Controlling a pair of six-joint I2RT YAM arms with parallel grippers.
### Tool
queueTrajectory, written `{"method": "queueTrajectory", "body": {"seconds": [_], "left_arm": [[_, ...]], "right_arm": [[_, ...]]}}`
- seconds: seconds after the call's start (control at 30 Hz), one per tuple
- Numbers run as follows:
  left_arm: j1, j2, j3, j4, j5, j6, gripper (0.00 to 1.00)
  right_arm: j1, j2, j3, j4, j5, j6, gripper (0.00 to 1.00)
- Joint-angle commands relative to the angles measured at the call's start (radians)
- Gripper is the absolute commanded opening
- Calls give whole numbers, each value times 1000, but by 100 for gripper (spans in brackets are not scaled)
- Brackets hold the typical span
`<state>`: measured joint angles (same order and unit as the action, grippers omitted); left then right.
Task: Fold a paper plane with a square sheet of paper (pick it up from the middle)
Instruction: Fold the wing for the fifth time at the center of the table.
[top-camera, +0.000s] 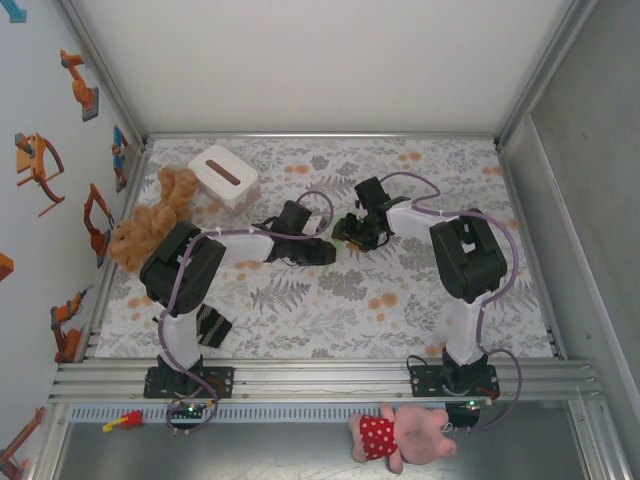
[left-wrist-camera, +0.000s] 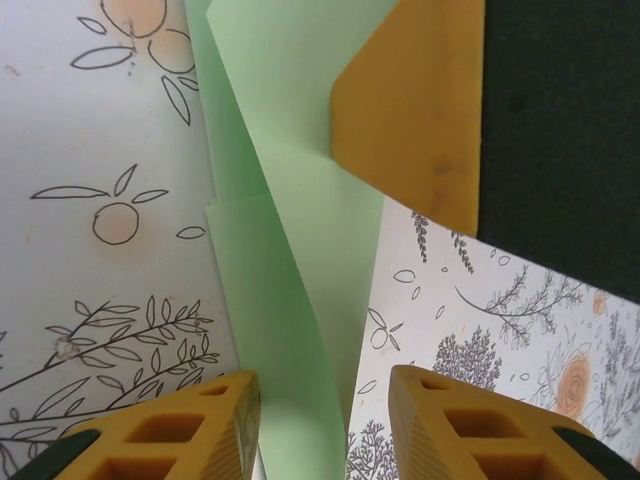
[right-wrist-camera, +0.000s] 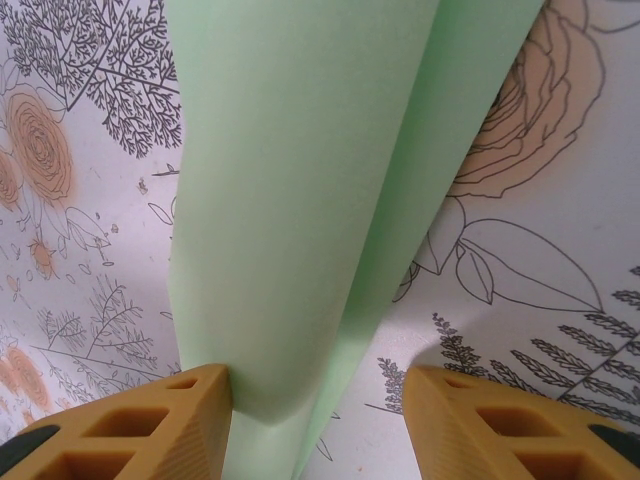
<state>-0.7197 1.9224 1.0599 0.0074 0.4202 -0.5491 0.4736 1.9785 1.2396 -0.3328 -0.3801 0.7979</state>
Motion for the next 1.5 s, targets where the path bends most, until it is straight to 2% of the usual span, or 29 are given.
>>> {"method": "queueTrajectory", "body": {"seconds": [0.0,0.23,0.6,0.77,1.1,1.47], "left_arm": [[-4,48,21,-54,-10,65,38],[2,68,11,-91,-11,98,30],[39,88,-7,-62,61,70,20],[40,101,5,-87,52,67,19],[40,108,19,-120,45,61,19],[40,139,39,-165,29,58,19]], "right_arm": [[-2,120,-50,-105,110,16,50],[-4,124,-47,-118,115,12,51],[-19,112,-47,-133,116,-35,50],[-24,109,-50,-135,116,-47,48],[-27,112,-72,-143,150,-51,37],[-29,128,-56,-146,147,-55,36]]}}
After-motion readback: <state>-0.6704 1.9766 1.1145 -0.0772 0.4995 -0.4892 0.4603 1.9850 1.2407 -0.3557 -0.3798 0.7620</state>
